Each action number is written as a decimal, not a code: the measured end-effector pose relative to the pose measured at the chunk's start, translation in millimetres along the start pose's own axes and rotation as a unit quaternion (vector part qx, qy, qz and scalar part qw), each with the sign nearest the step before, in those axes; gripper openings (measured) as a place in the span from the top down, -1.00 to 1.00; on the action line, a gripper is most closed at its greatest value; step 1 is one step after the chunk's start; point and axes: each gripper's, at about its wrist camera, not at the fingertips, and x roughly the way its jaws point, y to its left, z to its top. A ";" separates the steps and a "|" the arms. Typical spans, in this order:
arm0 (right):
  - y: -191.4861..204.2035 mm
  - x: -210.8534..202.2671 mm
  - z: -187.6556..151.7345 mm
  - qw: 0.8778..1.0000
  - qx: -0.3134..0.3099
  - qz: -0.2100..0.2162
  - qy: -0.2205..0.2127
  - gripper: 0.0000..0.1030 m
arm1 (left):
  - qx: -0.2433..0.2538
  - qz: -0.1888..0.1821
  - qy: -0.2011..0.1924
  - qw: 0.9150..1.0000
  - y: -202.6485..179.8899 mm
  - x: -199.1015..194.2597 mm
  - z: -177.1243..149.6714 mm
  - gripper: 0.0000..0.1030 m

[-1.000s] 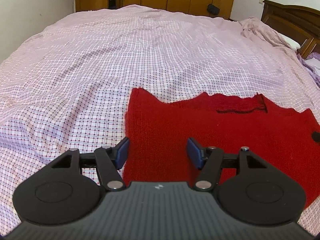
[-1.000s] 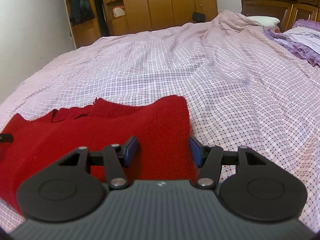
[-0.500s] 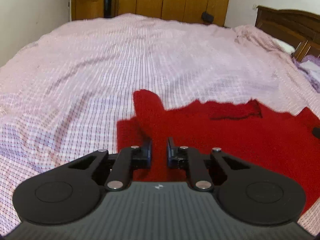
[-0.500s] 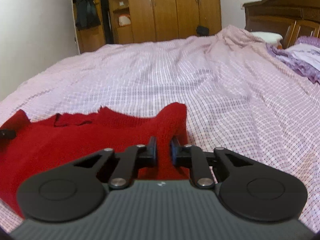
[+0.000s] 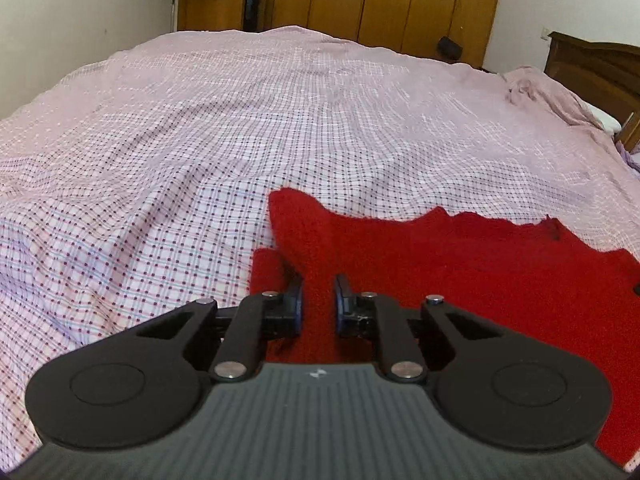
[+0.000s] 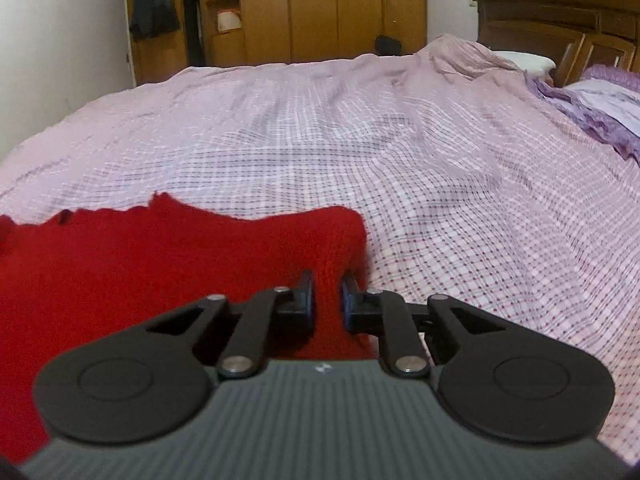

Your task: Fold small clothes

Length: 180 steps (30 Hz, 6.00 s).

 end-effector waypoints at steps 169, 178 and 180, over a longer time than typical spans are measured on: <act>296.1 -117.9 -36.0 0.966 -0.151 0.192 -0.080 -0.35 | -0.052 0.050 0.063 0.995 120.2 -156.8 -54.4 -0.22; 270.1 -150.1 -27.3 0.960 -0.082 0.257 -0.069 -0.39 | -0.040 0.049 0.048 0.997 108.5 -171.6 -41.5 -0.22; 260.2 -155.6 -23.5 0.958 -0.059 0.273 -0.060 -0.39 | -0.040 0.043 0.047 0.997 105.0 -173.1 -38.6 -0.22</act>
